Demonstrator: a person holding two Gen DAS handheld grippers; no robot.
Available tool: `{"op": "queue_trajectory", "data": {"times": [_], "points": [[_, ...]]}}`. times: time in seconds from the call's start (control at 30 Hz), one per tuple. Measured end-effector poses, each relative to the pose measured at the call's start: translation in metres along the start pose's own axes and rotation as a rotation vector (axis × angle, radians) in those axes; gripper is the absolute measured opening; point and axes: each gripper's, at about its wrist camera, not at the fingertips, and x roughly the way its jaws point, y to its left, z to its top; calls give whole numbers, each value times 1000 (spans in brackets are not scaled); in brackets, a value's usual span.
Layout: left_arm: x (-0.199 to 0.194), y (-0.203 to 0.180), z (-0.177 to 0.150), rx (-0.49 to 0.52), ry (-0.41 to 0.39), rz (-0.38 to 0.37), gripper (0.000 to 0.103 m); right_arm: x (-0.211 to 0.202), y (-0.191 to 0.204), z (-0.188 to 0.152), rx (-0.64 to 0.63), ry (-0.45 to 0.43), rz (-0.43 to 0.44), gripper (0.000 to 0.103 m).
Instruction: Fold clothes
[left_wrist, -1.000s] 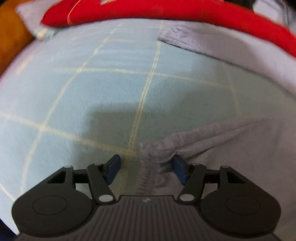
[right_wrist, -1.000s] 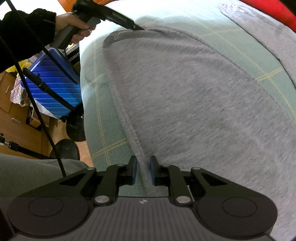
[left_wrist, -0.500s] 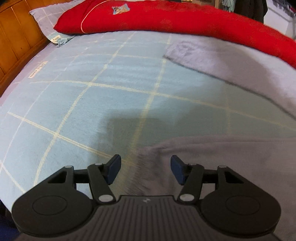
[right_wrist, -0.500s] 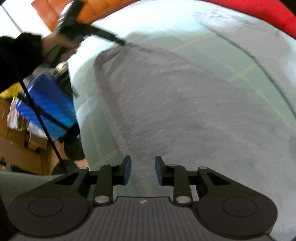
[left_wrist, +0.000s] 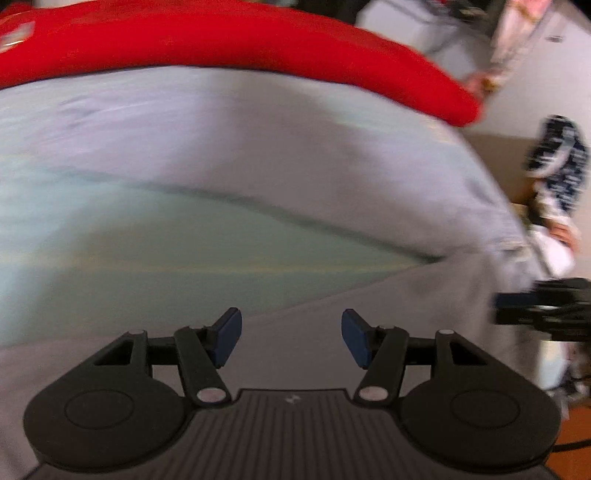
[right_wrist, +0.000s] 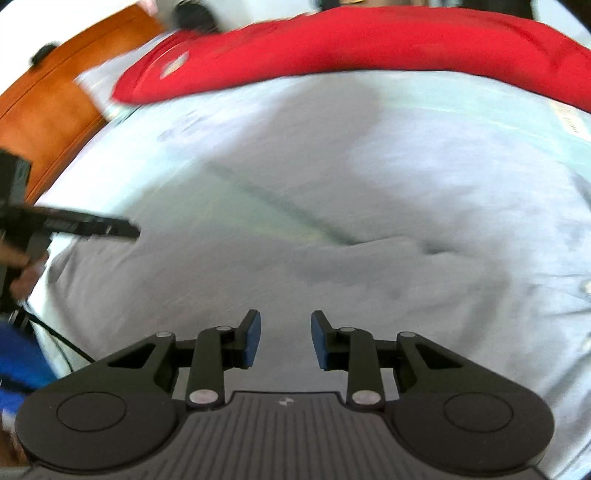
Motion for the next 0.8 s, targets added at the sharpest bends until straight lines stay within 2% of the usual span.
{"op": "queue_trajectory", "data": {"times": [0.1,0.23,0.37,0.5,0.6,0.8], "points": [[26,-25,11,-7,26,-110,59,10,-19,-5,41,0,-52,35],[59,-40,28,-111,59,-241,61,4,-25,-23,51,-19,-50,35],[100,-55,45,-181,110,-272,63,2,-32,-36,82,-17,-46,35],[144,-65,46,-234,206,-336,65,-2,-38,-43,91,-37,-38,35],[157,-75,49,-275,204,-407,71,-6,-43,-42,100,-59,-33,37],[181,-96,56,-353,231,-548,71,-3,-52,-32,113,-101,-24,38]]}}
